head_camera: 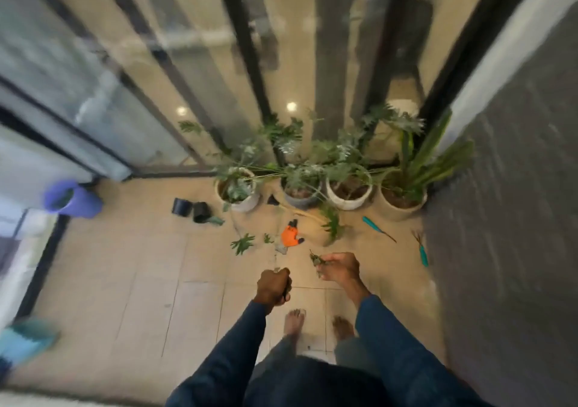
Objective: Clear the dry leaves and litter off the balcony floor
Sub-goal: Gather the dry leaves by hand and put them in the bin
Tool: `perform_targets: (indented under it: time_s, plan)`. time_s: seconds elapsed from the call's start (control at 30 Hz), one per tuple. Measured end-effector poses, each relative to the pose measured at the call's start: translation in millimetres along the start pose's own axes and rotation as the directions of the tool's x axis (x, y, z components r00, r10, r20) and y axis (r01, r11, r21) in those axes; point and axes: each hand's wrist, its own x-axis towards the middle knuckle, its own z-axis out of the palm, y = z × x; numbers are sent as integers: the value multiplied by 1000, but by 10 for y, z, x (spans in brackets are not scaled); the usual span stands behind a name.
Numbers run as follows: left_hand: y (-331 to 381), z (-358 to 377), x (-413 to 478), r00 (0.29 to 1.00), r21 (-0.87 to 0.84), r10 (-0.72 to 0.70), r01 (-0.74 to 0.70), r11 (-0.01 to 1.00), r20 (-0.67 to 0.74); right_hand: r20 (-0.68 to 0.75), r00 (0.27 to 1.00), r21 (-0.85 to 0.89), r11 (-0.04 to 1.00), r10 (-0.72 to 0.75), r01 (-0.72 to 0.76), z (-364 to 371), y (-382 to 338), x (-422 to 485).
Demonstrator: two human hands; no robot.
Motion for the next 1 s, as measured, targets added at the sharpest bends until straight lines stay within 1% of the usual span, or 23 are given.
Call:
perform_targets:
  time_s: [0.07, 0.1, 0.13, 0.17, 0.27, 0.33, 0.43, 0.5, 0.63, 0.73, 0.83, 1.0]
  plan:
    - [-138, -217, -54, 998, -104, -24, 18, 994, -57, 75, 997, -79, 996, -33, 39, 240, -75, -24]
    - [-262, -353, -79, 995, -183, -51, 34, 983, -90, 130, 991, -124, 991, -36, 53, 403, -126, -49]
    - [-367, -451, -82, 993, -246, -73, 48, 968, -94, 156, 987, -141, 988, -38, 60, 524, -177, -94]
    - [-476, -562, -96, 988, -326, -100, 57, 944, -116, 196, 979, -178, 980, -52, 88, 684, -291, -189]
    - [-775, -848, -110, 974, -484, -162, 68, 872, -155, 302, 950, -234, 959, -84, 159, 1113, -486, -377]
    - [-987, -1082, -101, 965, -578, -200, 67, 813, -171, 371, 925, -277, 940, -85, 197, 1442, -528, -445]
    - [-1192, -1520, -56, 956, -671, -225, 43, 741, -188, 422, 904, -334, 915, -70, 226, 2002, -600, -469]
    - [-1326, -1898, 38, 948, -712, -241, 22, 702, -209, 437, 897, -375, 894, -63, 245, 2479, -644, -478]
    - [-1563, -2757, 143, 937, -761, -255, -19, 649, -240, 485, 871, -385, 878, -71, 286, 3457, -777, -672]
    - [-1762, -3423, 189, 928, -753, -270, -18, 657, -258, 530, 845, -396, 860, -72, 322, 4218, -822, -825]
    - [-1977, -4086, 325, 916, -769, -300, -13, 639, -265, 575, 817, -384, 864, -54, 327, 4962, -871, -962]
    - [-2089, -5045, 577, 905, -786, -305, -49, 616, -296, 624, 780, -379, 852, -54, 362, 5924, -1070, -1041]
